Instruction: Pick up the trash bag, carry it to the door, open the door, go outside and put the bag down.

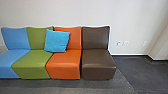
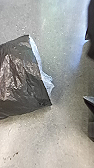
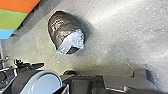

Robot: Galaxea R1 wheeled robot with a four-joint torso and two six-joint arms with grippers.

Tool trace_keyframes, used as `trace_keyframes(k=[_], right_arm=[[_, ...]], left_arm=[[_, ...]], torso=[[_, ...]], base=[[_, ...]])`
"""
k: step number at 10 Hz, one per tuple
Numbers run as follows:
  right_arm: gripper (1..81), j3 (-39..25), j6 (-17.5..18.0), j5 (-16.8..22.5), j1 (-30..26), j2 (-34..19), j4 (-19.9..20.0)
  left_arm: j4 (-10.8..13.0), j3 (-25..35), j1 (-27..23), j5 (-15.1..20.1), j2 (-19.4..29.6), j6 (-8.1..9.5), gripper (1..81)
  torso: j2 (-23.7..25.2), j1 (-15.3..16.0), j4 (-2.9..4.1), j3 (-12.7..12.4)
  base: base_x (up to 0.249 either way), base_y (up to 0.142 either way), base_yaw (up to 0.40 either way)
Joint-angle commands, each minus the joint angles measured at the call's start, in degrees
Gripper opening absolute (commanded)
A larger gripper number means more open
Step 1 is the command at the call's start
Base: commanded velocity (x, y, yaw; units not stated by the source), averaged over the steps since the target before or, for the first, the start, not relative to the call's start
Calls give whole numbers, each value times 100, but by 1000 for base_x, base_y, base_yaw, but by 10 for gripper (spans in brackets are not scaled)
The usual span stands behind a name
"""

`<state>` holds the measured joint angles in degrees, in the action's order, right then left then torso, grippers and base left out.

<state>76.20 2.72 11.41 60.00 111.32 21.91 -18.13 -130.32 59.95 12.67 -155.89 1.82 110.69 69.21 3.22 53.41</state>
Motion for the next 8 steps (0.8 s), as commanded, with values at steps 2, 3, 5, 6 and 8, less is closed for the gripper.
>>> trace_keyframes(k=[2, 3, 5, 6, 8], right_arm=[[811, -151, 80, 388, -484, -459, 130], [811, -159, 89, 431, -545, -477, 121], [811, -159, 97, 660, -695, -477, 147], [811, -160, 193, 687, -800, -486, 138], [811, -264, 316, 852, -1142, -590, 138]], left_arm=[[-332, -82, -822, 658, 181, 21, 811], [-375, -186, -962, 701, 172, 21, 811], [-437, -301, -1200, 1026, 163, 21, 811], [-455, -301, -1262, 1027, 163, 21, 811], [-464, -301, -1472, 1079, 172, 38, 811]], torso=[[752, 480, 0, 0], [949, 601, 0, 0], [1342, 848, 0, 543], [1487, 931, 0, 596], [1810, 1139, 0, 888]], base=[[0, 0, 0], [0, 0, 0], [0, 0, 0], [0, 0, 0], [0, 0, 0]])
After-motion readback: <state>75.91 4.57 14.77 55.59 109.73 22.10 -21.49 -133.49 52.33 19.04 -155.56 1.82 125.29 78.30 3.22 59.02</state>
